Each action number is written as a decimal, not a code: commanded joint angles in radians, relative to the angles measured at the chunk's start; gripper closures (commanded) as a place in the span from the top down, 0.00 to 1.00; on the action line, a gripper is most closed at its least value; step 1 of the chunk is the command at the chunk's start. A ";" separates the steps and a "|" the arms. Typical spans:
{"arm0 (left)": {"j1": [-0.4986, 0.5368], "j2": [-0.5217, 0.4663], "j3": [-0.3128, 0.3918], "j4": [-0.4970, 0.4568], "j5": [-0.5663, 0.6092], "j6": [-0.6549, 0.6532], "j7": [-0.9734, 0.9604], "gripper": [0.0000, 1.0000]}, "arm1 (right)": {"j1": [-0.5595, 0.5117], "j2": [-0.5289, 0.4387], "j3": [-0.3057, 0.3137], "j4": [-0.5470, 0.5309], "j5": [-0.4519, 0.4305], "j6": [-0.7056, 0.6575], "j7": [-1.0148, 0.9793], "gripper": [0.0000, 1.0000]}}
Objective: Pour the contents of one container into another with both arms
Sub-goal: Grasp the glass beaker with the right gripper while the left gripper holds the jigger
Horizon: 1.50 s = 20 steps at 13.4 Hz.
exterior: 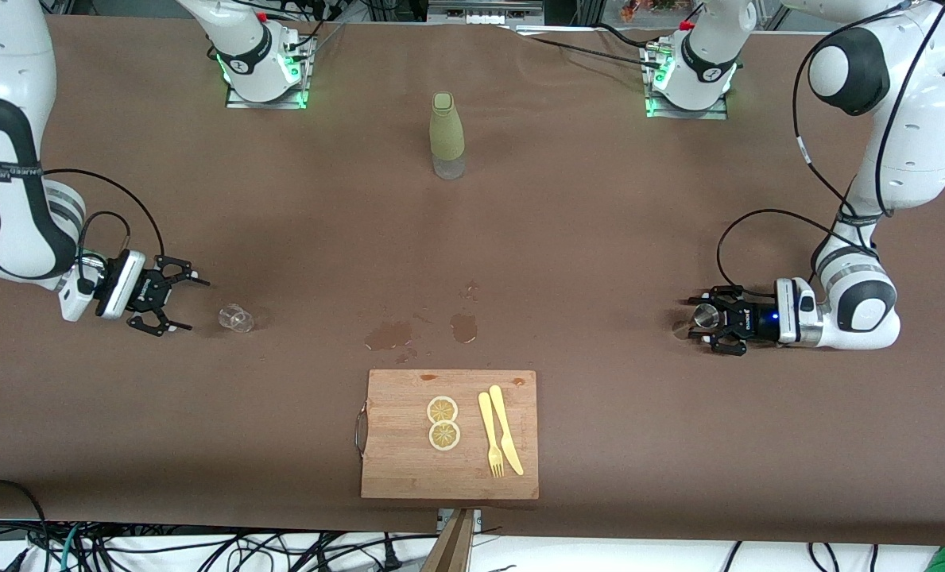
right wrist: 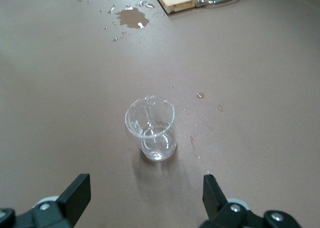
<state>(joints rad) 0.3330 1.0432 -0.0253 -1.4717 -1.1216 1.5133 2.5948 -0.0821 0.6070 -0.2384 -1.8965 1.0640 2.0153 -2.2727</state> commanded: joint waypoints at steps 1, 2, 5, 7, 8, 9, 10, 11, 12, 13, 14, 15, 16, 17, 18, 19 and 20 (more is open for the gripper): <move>-0.011 0.009 0.005 0.011 -0.032 -0.002 0.053 0.62 | -0.013 0.081 -0.033 0.092 0.082 -0.126 -0.096 1.00; -0.011 0.009 0.005 0.013 -0.032 -0.002 0.053 0.61 | -0.025 0.124 -0.036 0.137 0.111 -0.191 -0.114 1.00; -0.011 0.009 0.005 0.014 -0.032 -0.002 0.054 0.49 | -0.056 0.212 -0.036 0.234 0.140 -0.306 -0.148 1.00; -0.011 0.009 0.005 0.014 -0.032 -0.002 0.054 0.43 | -0.067 0.243 -0.036 0.238 0.183 -0.340 -0.181 1.00; -0.011 0.009 0.005 0.014 -0.032 -0.002 0.057 0.40 | -0.067 0.260 -0.036 0.246 0.195 -0.364 -0.194 1.00; -0.011 0.008 0.005 0.014 -0.032 -0.002 0.071 0.34 | -0.068 0.272 -0.036 0.260 0.197 -0.384 -0.197 1.00; -0.011 0.008 0.005 0.016 -0.032 -0.002 0.080 0.28 | -0.068 0.283 -0.036 0.272 0.195 -0.398 -0.200 1.00; -0.011 0.008 0.005 0.025 -0.032 -0.002 0.080 0.18 | -0.068 0.292 -0.035 0.283 0.195 -0.408 -0.202 1.00; -0.011 0.008 0.005 0.027 -0.032 -0.002 0.080 0.11 | -0.068 0.299 -0.033 0.286 0.197 -0.415 -0.209 1.00; -0.011 0.008 0.005 0.028 -0.032 -0.004 0.080 0.07 | -0.067 0.303 -0.032 0.286 0.197 -0.420 -0.212 1.00; -0.011 0.008 0.005 0.028 -0.032 -0.004 0.080 0.04 | -0.067 0.303 -0.030 0.286 0.197 -0.429 -0.214 1.00; -0.011 0.008 0.005 0.028 -0.032 -0.005 0.080 0.00 | -0.067 0.307 -0.030 0.290 0.197 -0.443 -0.214 1.00; -0.011 0.006 0.005 0.030 -0.032 -0.005 0.080 0.00 | -0.065 0.318 -0.029 0.293 0.197 -0.452 -0.218 1.00; -0.011 0.006 0.005 0.028 -0.032 -0.005 0.079 0.00 | -0.064 0.330 -0.029 0.298 0.198 -0.460 -0.228 1.00; -0.011 0.006 0.004 0.030 -0.032 -0.005 0.077 0.00 | -0.062 0.341 -0.029 0.307 0.198 -0.461 -0.234 1.00; -0.011 0.008 0.004 0.030 -0.032 -0.005 0.076 0.00 | -0.062 0.347 -0.029 0.312 0.198 -0.461 -0.235 1.00; -0.011 0.006 0.005 0.030 -0.032 -0.005 0.074 0.00 | -0.061 0.349 -0.027 0.312 0.200 -0.461 -0.238 1.00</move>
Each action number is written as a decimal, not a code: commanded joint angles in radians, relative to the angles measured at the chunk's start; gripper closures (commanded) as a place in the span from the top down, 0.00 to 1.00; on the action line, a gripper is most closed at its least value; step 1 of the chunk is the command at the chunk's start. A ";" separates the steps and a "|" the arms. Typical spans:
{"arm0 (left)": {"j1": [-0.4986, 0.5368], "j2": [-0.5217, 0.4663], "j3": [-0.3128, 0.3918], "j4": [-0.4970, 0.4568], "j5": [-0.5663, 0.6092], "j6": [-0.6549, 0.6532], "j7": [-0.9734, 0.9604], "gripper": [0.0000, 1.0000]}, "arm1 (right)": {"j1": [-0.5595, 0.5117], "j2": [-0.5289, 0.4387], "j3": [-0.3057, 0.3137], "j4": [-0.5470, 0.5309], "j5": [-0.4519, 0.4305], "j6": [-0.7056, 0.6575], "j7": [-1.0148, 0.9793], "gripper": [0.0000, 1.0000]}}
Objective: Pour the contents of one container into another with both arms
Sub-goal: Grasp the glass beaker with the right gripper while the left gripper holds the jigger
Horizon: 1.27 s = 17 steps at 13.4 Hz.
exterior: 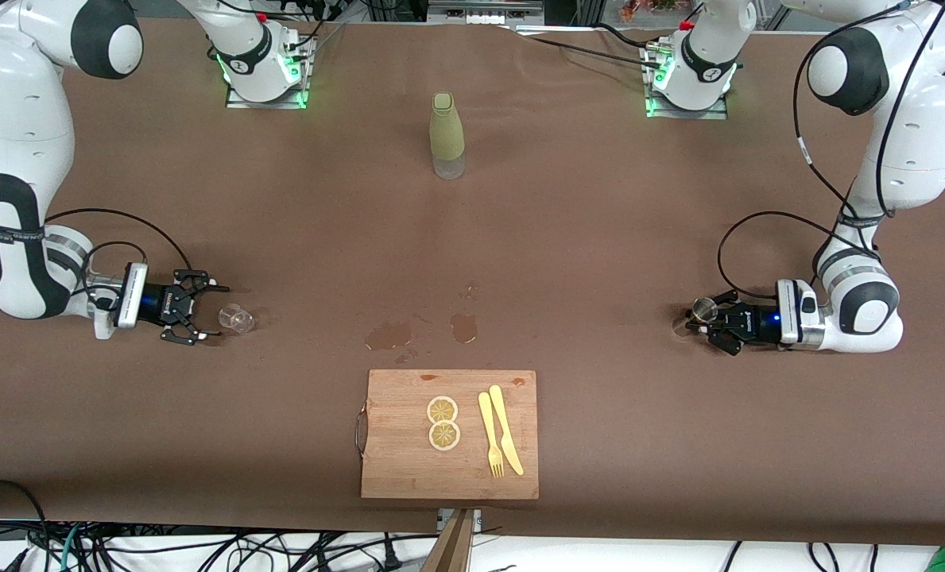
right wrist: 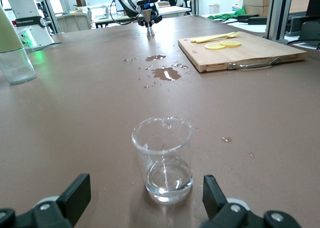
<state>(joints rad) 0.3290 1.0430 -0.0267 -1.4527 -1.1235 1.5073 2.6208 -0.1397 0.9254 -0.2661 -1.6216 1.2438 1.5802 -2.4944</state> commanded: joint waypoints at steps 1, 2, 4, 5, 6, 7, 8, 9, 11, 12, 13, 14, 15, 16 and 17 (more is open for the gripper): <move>-0.007 0.006 0.007 0.011 -0.030 0.001 0.045 0.00 | -0.003 0.032 0.001 0.037 0.023 -0.026 -0.020 1.00; -0.007 0.005 0.005 0.011 -0.030 -0.001 0.045 0.00 | -0.003 0.033 0.008 0.039 0.025 -0.026 -0.020 1.00; -0.005 0.000 0.002 0.021 -0.026 -0.010 0.042 0.00 | -0.001 0.044 0.025 0.061 0.026 -0.026 -0.020 1.00; -0.005 0.000 -0.002 0.034 -0.022 -0.024 0.036 0.00 | -0.001 0.049 0.036 0.069 0.026 -0.026 -0.020 1.00; -0.005 0.000 -0.004 0.040 -0.019 -0.036 0.021 0.00 | 0.000 0.055 0.039 0.071 0.026 -0.026 -0.020 1.00; -0.005 -0.003 -0.004 0.041 -0.019 -0.042 0.012 0.00 | 0.005 0.062 0.044 0.071 0.034 -0.026 -0.020 1.00; -0.005 -0.007 -0.005 0.048 -0.018 -0.044 0.012 0.00 | 0.006 0.073 0.045 0.071 0.045 -0.028 -0.021 1.00; -0.005 -0.009 -0.007 0.049 -0.015 -0.045 0.010 0.00 | 0.009 0.079 0.045 0.071 0.046 -0.028 -0.027 1.00; -0.004 -0.021 -0.016 0.049 -0.010 -0.045 -0.025 0.00 | 0.012 0.085 0.047 0.069 0.060 -0.028 -0.041 1.00; -0.005 -0.037 -0.018 0.049 0.007 -0.045 -0.048 0.00 | 0.017 0.089 0.050 0.069 0.060 -0.029 -0.041 1.00; -0.005 -0.059 -0.030 0.049 0.025 -0.042 -0.076 0.00 | 0.019 0.090 0.054 0.069 0.060 -0.032 -0.041 1.00; -0.005 -0.081 -0.041 0.046 0.043 -0.039 -0.103 0.00 | 0.019 0.093 0.059 0.069 0.060 -0.032 -0.041 1.00; -0.007 -0.098 -0.045 0.042 0.056 -0.035 -0.140 0.00 | 0.020 0.093 0.059 0.069 0.062 -0.034 -0.043 1.00; -0.019 -0.107 -0.055 0.038 0.057 -0.027 -0.168 0.00 | 0.020 0.093 0.061 0.069 0.062 -0.036 -0.044 0.99; -0.033 -0.112 -0.059 0.034 0.056 -0.015 -0.189 0.00 | 0.022 0.098 0.061 0.069 0.062 -0.040 -0.061 0.97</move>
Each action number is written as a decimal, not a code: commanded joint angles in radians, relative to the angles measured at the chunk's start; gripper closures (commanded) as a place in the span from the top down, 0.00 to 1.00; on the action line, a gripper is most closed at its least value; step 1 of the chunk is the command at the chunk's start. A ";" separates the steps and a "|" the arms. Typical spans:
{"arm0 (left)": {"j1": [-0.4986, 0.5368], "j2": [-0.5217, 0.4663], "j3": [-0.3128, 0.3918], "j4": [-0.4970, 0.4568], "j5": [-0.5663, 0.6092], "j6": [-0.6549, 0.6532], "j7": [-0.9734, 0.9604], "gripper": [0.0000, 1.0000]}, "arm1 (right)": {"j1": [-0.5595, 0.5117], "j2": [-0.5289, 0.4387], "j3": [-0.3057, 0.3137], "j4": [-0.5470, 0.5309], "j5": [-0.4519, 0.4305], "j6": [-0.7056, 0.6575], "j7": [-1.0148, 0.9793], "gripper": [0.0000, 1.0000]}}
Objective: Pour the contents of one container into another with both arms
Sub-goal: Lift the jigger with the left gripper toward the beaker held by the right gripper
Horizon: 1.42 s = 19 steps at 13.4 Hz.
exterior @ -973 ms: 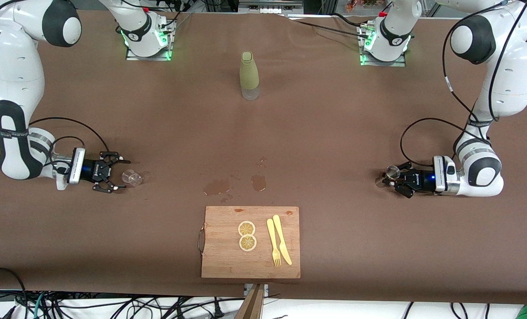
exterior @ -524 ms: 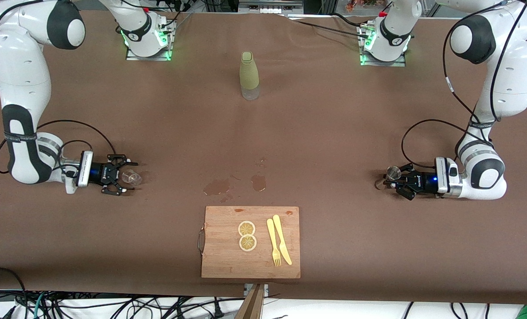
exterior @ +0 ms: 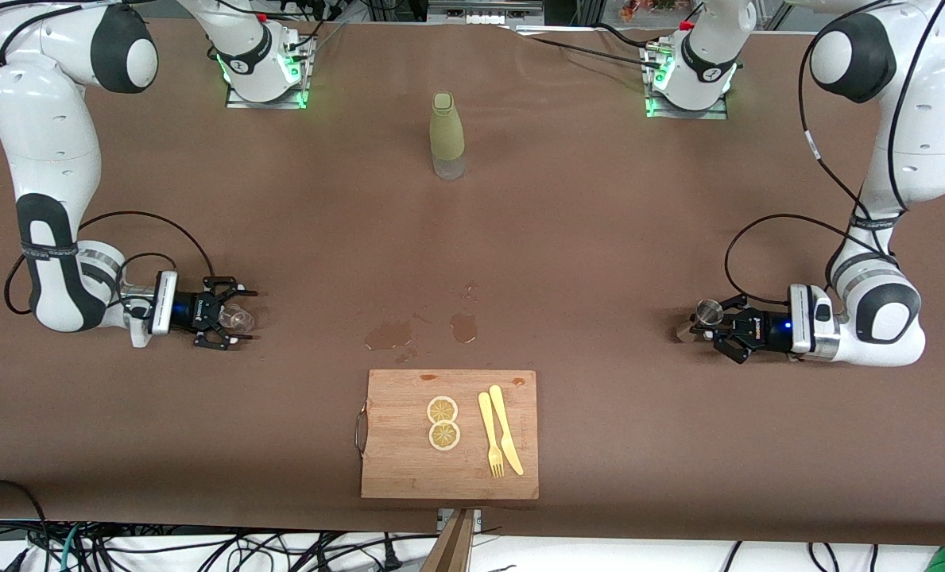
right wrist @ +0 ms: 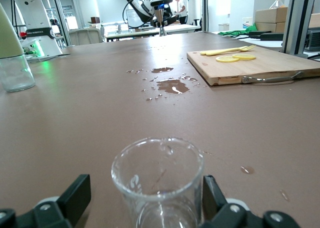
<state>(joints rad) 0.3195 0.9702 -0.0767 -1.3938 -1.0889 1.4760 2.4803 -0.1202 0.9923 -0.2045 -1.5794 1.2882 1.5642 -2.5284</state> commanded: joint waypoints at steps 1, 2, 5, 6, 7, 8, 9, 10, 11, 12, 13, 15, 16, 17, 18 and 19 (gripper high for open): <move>-0.040 -0.042 -0.020 -0.027 0.021 0.030 -0.082 0.00 | 0.005 0.037 -0.003 0.027 0.031 -0.026 -0.045 0.91; -0.051 -0.053 -0.034 -0.028 0.020 0.053 -0.110 0.00 | 0.008 0.043 -0.003 0.027 0.052 -0.027 -0.067 0.85; -0.121 -0.068 -0.052 -0.028 0.008 0.101 -0.220 0.00 | 0.011 0.048 -0.001 0.027 0.063 -0.027 -0.085 0.71; -0.157 -0.071 -0.052 -0.028 0.004 0.125 -0.239 0.00 | 0.013 0.048 -0.003 0.027 0.063 -0.029 -0.085 0.63; -0.190 -0.080 -0.052 -0.028 -0.008 0.157 -0.239 0.00 | 0.013 0.048 -0.003 0.028 0.063 -0.027 -0.085 0.53; -0.226 -0.087 -0.052 -0.028 -0.035 0.180 -0.244 0.00 | 0.014 0.048 -0.003 0.030 0.063 -0.027 -0.085 0.45; -0.268 -0.088 -0.052 -0.030 -0.072 0.203 -0.250 0.00 | 0.016 0.046 -0.001 0.032 0.065 -0.027 -0.085 0.38; -0.310 -0.087 -0.051 -0.030 -0.103 0.223 -0.268 0.00 | 0.017 0.046 0.000 0.042 0.066 -0.027 -0.084 0.32; -0.351 -0.082 -0.051 -0.030 -0.141 0.256 -0.274 0.00 | 0.017 0.045 0.013 0.050 0.066 -0.026 -0.078 0.30; -0.388 -0.077 -0.049 -0.030 -0.190 0.286 -0.300 0.00 | 0.017 0.043 0.017 0.056 0.066 -0.026 -0.069 0.28; -0.436 -0.070 -0.043 -0.030 -0.231 0.311 -0.326 0.00 | 0.017 0.042 0.025 0.074 0.066 -0.026 -0.063 0.26; -0.515 -0.056 -0.035 -0.028 -0.328 0.380 -0.340 0.00 | 0.019 0.042 0.034 0.105 0.068 -0.026 -0.009 0.24; -0.554 -0.047 -0.028 -0.027 -0.366 0.409 -0.336 0.00 | 0.024 0.040 0.051 0.122 0.066 -0.024 0.012 0.24; -0.589 -0.041 -0.017 -0.024 -0.400 0.429 -0.340 0.00 | 0.024 0.040 0.065 0.137 0.066 -0.018 0.035 0.24; -0.627 -0.033 0.000 -0.019 -0.452 0.454 -0.347 0.00 | 0.028 0.039 0.082 0.156 0.065 -0.010 0.065 0.24; -0.667 -0.021 0.020 -0.013 -0.495 0.487 -0.351 0.00 | 0.037 0.037 0.089 0.182 0.062 -0.006 0.094 0.24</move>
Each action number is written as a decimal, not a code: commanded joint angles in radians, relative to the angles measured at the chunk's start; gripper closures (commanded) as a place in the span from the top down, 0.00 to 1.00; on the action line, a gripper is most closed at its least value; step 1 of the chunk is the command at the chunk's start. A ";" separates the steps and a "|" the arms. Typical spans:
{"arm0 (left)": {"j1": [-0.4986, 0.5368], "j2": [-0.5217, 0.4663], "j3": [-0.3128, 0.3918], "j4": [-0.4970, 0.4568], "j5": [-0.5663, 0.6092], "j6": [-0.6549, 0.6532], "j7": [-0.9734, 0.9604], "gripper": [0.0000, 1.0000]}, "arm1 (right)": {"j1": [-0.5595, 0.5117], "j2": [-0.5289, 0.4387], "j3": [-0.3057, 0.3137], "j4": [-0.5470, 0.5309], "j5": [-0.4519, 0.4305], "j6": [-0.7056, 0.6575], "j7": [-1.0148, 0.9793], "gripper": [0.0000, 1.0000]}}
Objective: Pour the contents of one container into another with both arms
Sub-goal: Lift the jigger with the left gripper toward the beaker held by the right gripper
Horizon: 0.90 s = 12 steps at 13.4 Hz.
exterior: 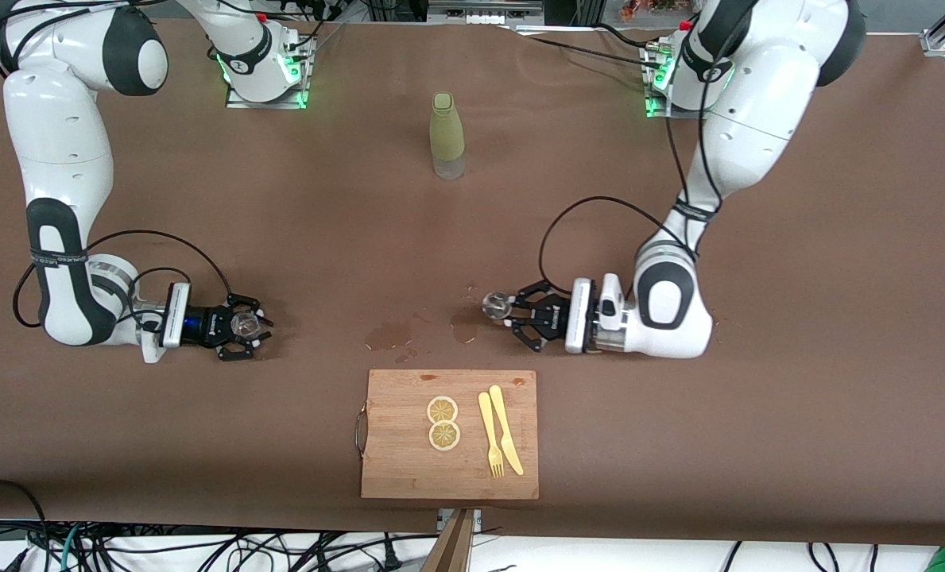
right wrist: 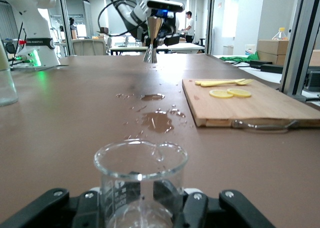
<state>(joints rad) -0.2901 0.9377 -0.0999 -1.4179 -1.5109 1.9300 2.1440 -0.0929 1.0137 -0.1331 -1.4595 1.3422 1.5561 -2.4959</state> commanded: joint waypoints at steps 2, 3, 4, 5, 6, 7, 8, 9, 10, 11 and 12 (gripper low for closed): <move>-0.122 0.053 0.057 0.065 -0.136 0.090 -0.035 0.00 | 0.030 0.013 0.021 0.106 0.006 0.013 0.124 0.24; -0.164 0.079 0.074 0.094 -0.178 0.118 -0.041 0.00 | 0.042 0.010 0.024 0.122 0.006 0.015 0.167 0.24; -0.214 0.099 0.106 0.124 -0.225 0.157 -0.044 0.00 | 0.047 0.009 0.041 0.149 -0.003 0.018 0.207 0.24; -0.257 0.110 0.124 0.146 -0.256 0.200 -0.065 0.00 | 0.056 0.009 0.050 0.174 -0.009 0.034 0.244 0.24; -0.285 0.119 0.131 0.167 -0.264 0.249 -0.105 0.00 | 0.065 0.011 0.053 0.188 -0.029 0.057 0.279 0.24; -0.311 0.122 0.137 0.187 -0.264 0.301 -0.145 0.00 | 0.073 0.009 0.072 0.208 -0.053 0.073 0.314 0.24; -0.345 0.131 0.146 0.206 -0.264 0.349 -0.176 0.00 | 0.074 0.011 0.096 0.229 -0.087 0.090 0.350 0.24; -0.384 0.141 0.178 0.224 -0.267 0.386 -0.214 0.00 | 0.076 0.011 0.116 0.240 -0.125 0.105 0.386 0.24; -0.420 0.151 0.204 0.241 -0.267 0.401 -0.251 0.00 | 0.076 0.009 0.136 0.246 -0.156 0.122 0.416 0.24; -0.444 0.165 0.232 0.258 -0.272 0.409 -0.280 0.00 | 0.076 0.011 0.157 0.248 -0.173 0.142 0.443 0.24; -0.475 0.179 0.262 0.281 -0.278 0.415 -0.304 0.00 | 0.082 0.009 0.177 0.254 -0.185 0.162 0.471 0.24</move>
<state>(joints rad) -0.7107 1.0621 0.0981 -1.2230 -1.7495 2.3290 1.8951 -0.0089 1.0133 0.0061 -1.2380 1.1934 1.6918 -2.0859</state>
